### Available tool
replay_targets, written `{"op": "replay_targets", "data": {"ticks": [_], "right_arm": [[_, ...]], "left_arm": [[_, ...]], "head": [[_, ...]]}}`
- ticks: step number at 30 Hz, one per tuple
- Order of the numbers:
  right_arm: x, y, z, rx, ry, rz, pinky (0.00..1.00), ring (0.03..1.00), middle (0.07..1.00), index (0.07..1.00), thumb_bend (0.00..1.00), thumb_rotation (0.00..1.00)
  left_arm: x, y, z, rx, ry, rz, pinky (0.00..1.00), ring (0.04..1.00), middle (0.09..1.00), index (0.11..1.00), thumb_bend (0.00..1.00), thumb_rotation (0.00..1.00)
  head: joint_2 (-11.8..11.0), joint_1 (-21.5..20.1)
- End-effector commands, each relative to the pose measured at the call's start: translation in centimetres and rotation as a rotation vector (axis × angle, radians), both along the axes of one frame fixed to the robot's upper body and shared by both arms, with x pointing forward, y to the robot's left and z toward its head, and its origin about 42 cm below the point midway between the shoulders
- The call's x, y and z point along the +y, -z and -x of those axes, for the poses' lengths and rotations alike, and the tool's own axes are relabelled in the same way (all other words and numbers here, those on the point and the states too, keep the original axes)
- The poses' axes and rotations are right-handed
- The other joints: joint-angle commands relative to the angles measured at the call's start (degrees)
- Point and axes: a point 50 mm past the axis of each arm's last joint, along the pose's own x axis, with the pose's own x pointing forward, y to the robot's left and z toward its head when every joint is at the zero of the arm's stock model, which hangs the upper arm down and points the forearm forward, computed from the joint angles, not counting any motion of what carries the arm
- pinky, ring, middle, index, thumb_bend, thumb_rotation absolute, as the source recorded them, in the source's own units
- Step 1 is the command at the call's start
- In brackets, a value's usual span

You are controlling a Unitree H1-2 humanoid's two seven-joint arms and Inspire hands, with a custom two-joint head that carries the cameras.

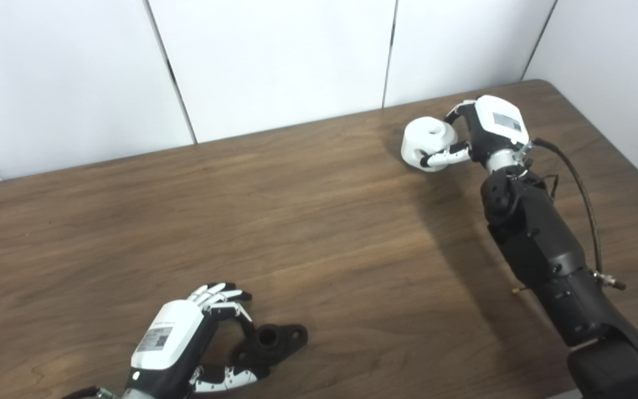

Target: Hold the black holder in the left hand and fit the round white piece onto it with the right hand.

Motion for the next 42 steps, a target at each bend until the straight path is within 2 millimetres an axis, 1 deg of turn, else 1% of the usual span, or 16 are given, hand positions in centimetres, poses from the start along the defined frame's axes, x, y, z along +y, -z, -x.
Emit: {"op": "replay_targets", "data": {"ticks": [1,5,10,13,14,15,16,18,20,25,29,30,33,35,37,42], "right_arm": [[-0.3,-3.1,-0.9,-0.086,-0.007,0.039,0.86,0.934,0.805,0.585,0.77,0.33],[-0.4,-2.9,-0.9,-0.084,-0.014,0.054,0.88,0.914,0.754,0.572,0.77,0.32],[-0.4,-2.7,-0.9,-0.090,-0.023,0.053,0.91,0.902,0.718,0.535,0.76,0.28],[-0.5,-2.6,-0.9,-0.094,-0.024,0.050,0.91,0.905,0.707,0.516,0.74,0.23],[-0.5,-2.6,-0.9,-0.098,-0.023,0.050,0.90,0.910,0.712,0.501,0.64,0.19],[-0.6,-2.6,-0.9,-0.101,-0.022,0.050,0.89,0.913,0.719,0.494,0.58,0.17],[-0.6,-2.6,-0.9,-0.104,-0.022,0.053,0.89,0.914,0.723,0.489,0.55,0.15],[-0.6,-2.6,-1.0,-0.105,-0.023,0.061,0.88,0.914,0.731,0.486,0.53,0.14],[-0.7,-2.6,-1.0,-0.102,-0.023,0.064,0.88,0.915,0.746,0.486,0.52,0.14],[-0.7,-2.5,-0.9,-0.090,-0.023,0.072,0.85,0.926,0.788,0.486,0.52,0.13],[-0.7,-2.5,-0.8,-0.087,-0.027,0.079,0.90,0.910,0.739,0.486,0.52,0.13],[-0.8,-2.5,-0.8,-0.087,-0.027,0.080,0.90,0.908,0.737,0.486,0.52,0.13],[-0.8,-2.5,-0.7,-0.088,-0.024,0.076,0.86,0.907,0.736,0.486,0.52,0.13],[-0.8,-2.6,-0.5,-0.093,-0.025,0.068,0.84,0.914,0.756,0.486,0.52,0.13],[-0.8,-2.8,-0.3,-0.100,-0.035,0.065,0.84,0.912,0.756,0.486,0.52,0.13],[0.2,-4.5,1.2,-0.098,-0.096,0.061,0.83,0.919,0.772,0.486,0.52,0.13]], "left_arm": [[1.1,3.1,1.7,0.186,-0.023,-0.076,0.90,0.896,0.812,0.488,0.52,0.05],[1.0,3.1,1.7,0.187,-0.022,-0.076,0.90,0.895,0.811,0.488,0.52,0.05],[1.0,3.1,1.8,0.187,-0.025,-0.079,0.90,0.895,0.813,0.488,0.52,0.05],[1.0,3.1,1.8,0.187,-0.024,-0.079,0.90,0.897,0.814,0.488,0.52,0.05],[0.9,3.2,1.8,0.186,-0.024,-0.077,0.90,0.897,0.814,0.488,0.52,0.05],[0.9,3.2,1.8,0.184,-0.025,-0.073,0.90,0.896,0.813,0.488,0.52,0.05],[0.9,3.1,1.8,0.184,-0.025,-0.071,0.90,0.894,0.811,0.488,0.52,0.05],[0.8,3.1,1.8,0.182,-0.023,-0.072,0.90,0.894,0.811,0.488,0.52,0.05],[0.8,3.1,1.8,0.182,-0.025,-0.070,0.90,0.893,0.811,0.488,0.52,0.05],[0.8,3.1,1.8,0.184,-0.028,-0.071,0.90,0.894,0.811,0.488,0.52,0.05],[0.7,3.0,1.8,0.187,-0.030,-0.072,0.90,0.894,0.812,0.488,0.52,0.05],[0.7,3.1,1.9,0.185,-0.030,-0.070,0.90,0.893,0.811,0.488,0.52,0.05],[0.7,3.2,1.9,0.181,-0.028,-0.069,0.89,0.891,0.809,0.488,0.52,0.05],[0.6,3.2,1.9,0.182,-0.028,-0.070,0.89,0.891,0.810,0.488,0.52,0.05],[0.5,3.2,1.9,0.183,-0.027,-0.070,0.89,0.894,0.812,0.488,0.52,0.05],[0.1,3.2,1.9,0.182,-0.036,-0.066,0.90,0.895,0.814,0.488,0.52,0.05]], "head": [[0.0,0.0],[0.0,0.0],[0.0,0.0],[0.1,-0.1],[0.1,0.0],[0.1,0.0],[0.2,0.1],[0.2,0.0],[0.2,0.1],[0.2,0.1],[0.2,0.1],[0.2,0.1],[0.2,0.5],[0.2,0.9],[0.2,1.1],[0.3,2.5]]}}
